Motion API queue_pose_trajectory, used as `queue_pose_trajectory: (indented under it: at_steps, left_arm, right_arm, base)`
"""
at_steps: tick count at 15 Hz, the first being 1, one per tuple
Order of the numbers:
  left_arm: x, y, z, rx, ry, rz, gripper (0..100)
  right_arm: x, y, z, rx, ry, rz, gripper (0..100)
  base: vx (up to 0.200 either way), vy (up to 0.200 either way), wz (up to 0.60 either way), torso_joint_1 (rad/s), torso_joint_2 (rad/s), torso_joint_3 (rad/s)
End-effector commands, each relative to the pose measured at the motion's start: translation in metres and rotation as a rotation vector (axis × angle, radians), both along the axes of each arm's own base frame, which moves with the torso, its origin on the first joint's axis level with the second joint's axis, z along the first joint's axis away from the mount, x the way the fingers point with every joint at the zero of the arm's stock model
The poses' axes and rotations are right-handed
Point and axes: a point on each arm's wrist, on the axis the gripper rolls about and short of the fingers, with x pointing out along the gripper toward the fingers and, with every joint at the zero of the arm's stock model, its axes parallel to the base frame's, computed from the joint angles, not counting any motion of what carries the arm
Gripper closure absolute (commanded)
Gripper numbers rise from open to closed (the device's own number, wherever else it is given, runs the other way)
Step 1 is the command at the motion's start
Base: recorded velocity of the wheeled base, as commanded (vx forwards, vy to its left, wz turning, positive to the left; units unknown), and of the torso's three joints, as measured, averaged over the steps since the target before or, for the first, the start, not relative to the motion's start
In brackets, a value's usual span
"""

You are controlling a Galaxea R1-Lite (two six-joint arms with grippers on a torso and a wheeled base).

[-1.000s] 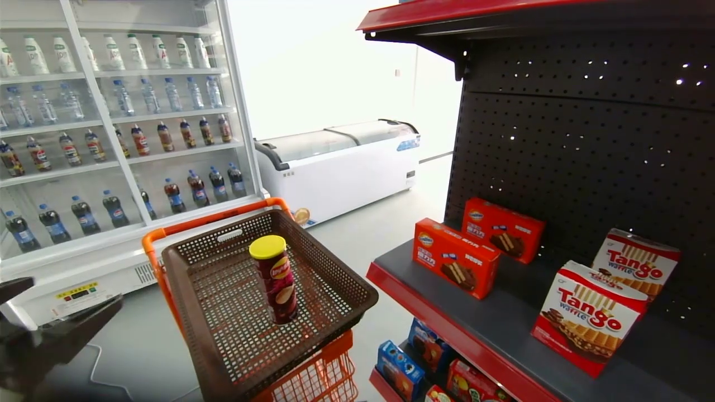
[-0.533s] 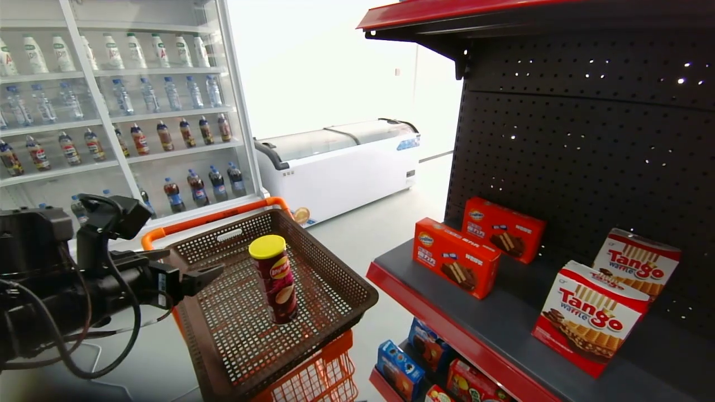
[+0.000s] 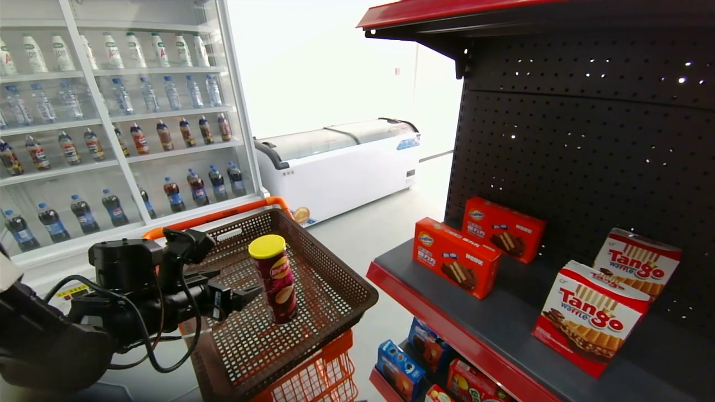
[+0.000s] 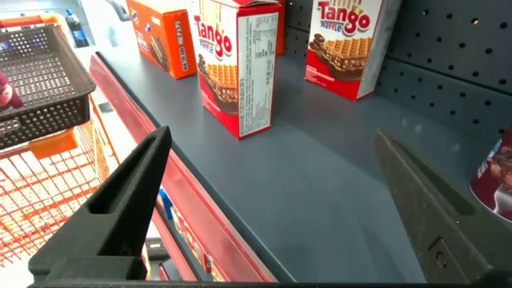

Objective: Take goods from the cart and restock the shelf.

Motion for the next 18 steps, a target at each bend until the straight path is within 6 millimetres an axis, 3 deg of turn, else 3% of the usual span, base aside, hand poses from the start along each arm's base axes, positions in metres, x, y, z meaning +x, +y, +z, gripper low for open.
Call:
queue_pose_trajectory:
  at_steps: [1,7,12,17,18]
  left_arm:
    - [0.017,0.0,-0.028,0.003,0.045,0.005,0]
    - [0.052,-0.013,-0.053,0.003,-0.004,-0.031,0]
    - [0.081,-0.023,-0.057,0.002,-0.058,-0.054,0]
    - [0.094,-0.033,-0.064,0.017,-0.072,-0.085,0]
    - [0.097,-0.034,-0.067,0.031,-0.077,-0.095,100]
  right_arm:
    - [0.0,0.0,0.0,0.0,-0.001,-0.001,0]
    - [0.0,0.0,0.0,0.0,-0.001,-0.001,0]
    - [0.0,0.0,0.0,0.0,-0.001,0.001,0]
    - [0.0,0.0,0.0,0.0,-0.001,0.001,0]
    - [0.0,0.0,0.0,0.0,-0.001,0.001,0]
  base:
    - [0.0,0.0,0.0,0.0,0.0,0.0]
    - [0.0,0.0,0.0,0.0,0.0,0.0]
    - [0.0,0.0,0.0,0.0,0.0,0.0]
    - [0.0,0.0,0.0,0.0,0.0,0.0]
    - [0.0,0.0,0.0,0.0,0.0,0.0]
